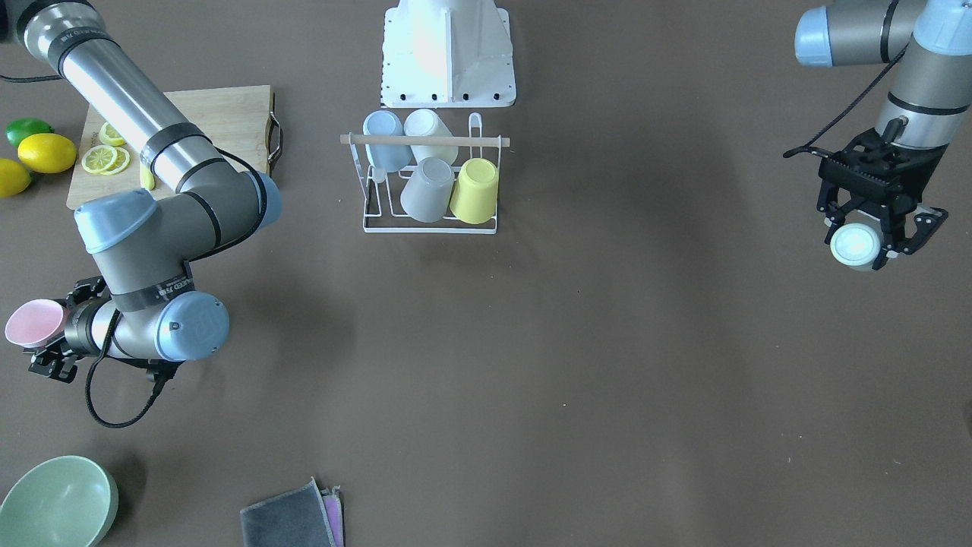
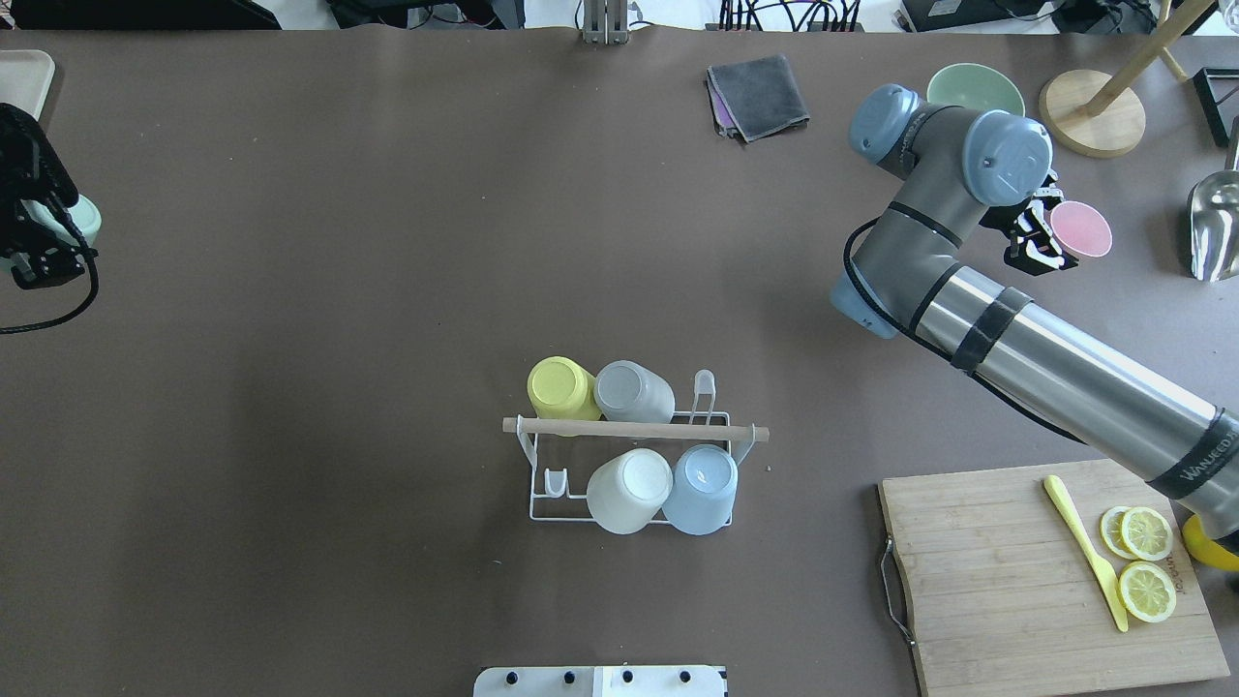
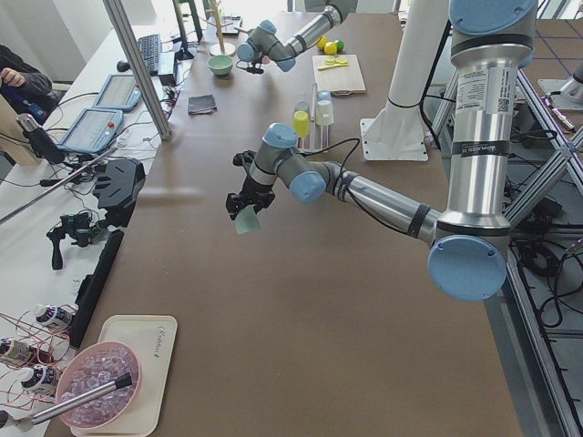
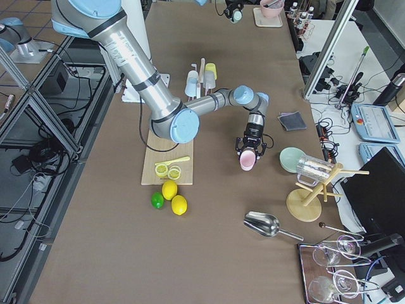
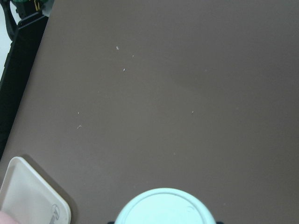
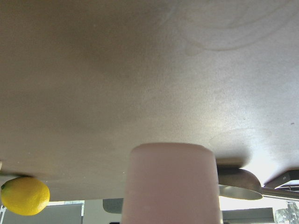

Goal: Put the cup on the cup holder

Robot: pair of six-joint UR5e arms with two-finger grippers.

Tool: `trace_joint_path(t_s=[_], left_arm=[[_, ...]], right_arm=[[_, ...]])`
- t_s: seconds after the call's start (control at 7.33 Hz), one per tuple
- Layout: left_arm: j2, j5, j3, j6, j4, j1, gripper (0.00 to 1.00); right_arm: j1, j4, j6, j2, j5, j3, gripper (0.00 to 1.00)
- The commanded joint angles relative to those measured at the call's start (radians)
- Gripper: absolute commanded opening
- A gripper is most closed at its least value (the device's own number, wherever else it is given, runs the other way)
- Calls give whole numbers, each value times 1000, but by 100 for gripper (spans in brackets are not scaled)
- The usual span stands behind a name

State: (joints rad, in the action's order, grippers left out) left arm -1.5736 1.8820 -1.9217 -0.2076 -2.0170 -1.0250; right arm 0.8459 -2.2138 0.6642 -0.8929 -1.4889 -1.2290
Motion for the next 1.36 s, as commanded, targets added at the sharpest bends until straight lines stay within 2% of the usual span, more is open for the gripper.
trace_joint_path(t_s=[0.0, 0.14, 0.27, 0.55, 0.82, 0.95, 1.23], left_arm=[[-6, 93, 38, 68, -247, 0, 0], [-16, 157, 49, 108, -349, 3, 0], [-26, 190, 47, 129, -450, 5, 0], [-31, 255, 47, 201, -686, 5, 0], [-37, 256, 41, 351, -948, 46, 0], [-40, 247, 36, 455, -1082, 140, 0], [-84, 198, 9, 554, -1128, 238, 0]], right_arm=[[44, 31, -5, -46, -141, -186, 56], [79, 69, -6, -47, -237, -229, 56], [115, 150, -8, -55, -334, -234, 56], [162, 402, -122, -159, -535, -234, 56], [180, 602, -190, -195, -684, -233, 58], [191, 722, -233, -198, -744, -231, 58], [200, 1000, -393, -204, -839, -224, 58]])
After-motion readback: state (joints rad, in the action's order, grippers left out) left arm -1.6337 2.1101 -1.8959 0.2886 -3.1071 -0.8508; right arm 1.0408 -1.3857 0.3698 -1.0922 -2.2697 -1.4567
